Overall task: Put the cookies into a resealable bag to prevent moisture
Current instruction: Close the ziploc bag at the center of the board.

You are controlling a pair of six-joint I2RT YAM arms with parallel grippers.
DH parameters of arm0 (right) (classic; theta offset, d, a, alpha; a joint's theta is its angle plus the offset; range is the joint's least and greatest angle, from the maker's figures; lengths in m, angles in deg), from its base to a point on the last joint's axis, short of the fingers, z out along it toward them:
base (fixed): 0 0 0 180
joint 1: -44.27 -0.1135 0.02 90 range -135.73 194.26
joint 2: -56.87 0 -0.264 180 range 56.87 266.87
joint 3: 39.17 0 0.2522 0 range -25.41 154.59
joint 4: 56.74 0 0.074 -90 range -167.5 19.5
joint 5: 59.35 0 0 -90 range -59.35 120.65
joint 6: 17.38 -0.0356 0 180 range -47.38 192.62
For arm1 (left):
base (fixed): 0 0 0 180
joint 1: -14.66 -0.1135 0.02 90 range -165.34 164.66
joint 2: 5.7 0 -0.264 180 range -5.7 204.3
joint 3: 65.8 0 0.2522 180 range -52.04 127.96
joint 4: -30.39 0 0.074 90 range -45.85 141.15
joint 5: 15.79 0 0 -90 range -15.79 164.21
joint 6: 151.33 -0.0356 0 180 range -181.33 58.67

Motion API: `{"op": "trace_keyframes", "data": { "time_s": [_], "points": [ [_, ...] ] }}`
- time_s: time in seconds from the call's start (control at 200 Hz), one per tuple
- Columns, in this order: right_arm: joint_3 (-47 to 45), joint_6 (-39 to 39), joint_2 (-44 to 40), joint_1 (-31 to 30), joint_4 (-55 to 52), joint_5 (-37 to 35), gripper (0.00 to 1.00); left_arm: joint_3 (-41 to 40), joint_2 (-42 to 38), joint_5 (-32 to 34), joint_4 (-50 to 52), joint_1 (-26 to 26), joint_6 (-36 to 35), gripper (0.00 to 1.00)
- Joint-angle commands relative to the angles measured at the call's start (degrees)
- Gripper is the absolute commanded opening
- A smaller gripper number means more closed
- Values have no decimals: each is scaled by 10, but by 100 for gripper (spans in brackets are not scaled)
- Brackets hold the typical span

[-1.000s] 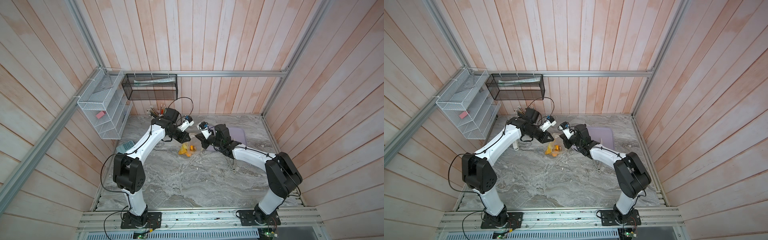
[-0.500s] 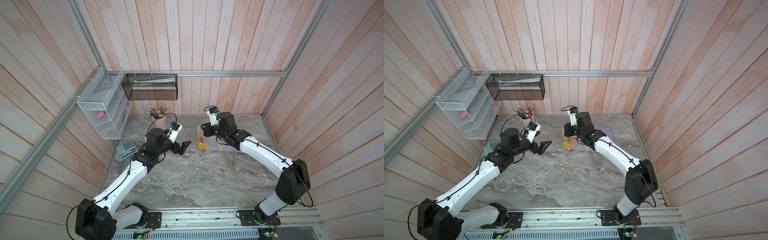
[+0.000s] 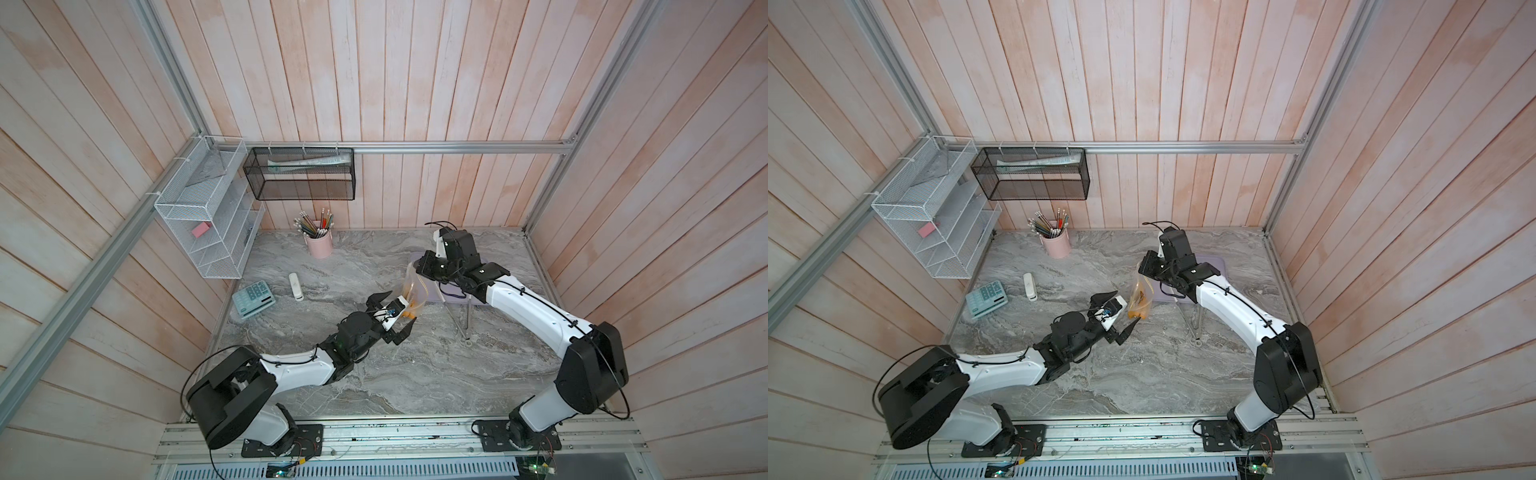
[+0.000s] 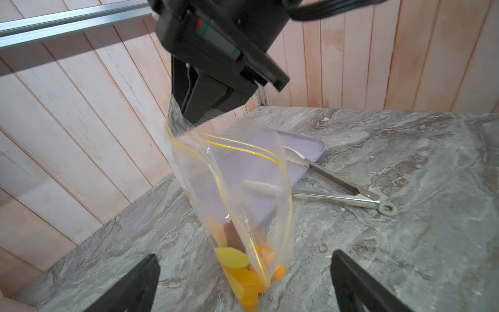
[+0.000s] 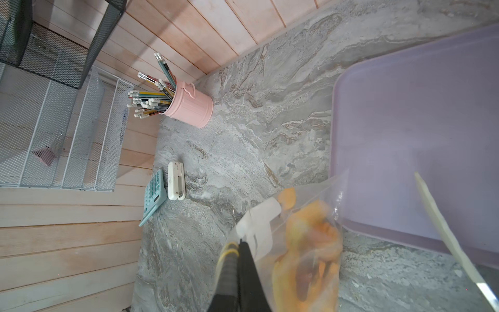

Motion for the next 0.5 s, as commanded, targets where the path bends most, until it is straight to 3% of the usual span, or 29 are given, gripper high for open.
{"op": "trace_keyframes", "data": {
  "time_s": [0.0,0.06,0.17,0.34,0.37,0.495],
  "points": [
    [-16,-26,-24,8,8,13,0,39,47,8,-96,3,-18,100],
    [-21,-27,-30,12,11,16,0,50,76,7,-107,5,-19,95],
    [-33,-26,-42,24,17,25,0,60,102,-4,-113,0,-15,56],
    [-49,-17,-62,50,21,55,0,56,96,-43,-82,-18,8,19],
    [-49,-16,-65,53,21,60,0,56,93,-44,-74,-20,9,0],
    [-36,47,-68,64,10,105,0,50,72,-51,-52,-30,-4,0]
  ]
}}
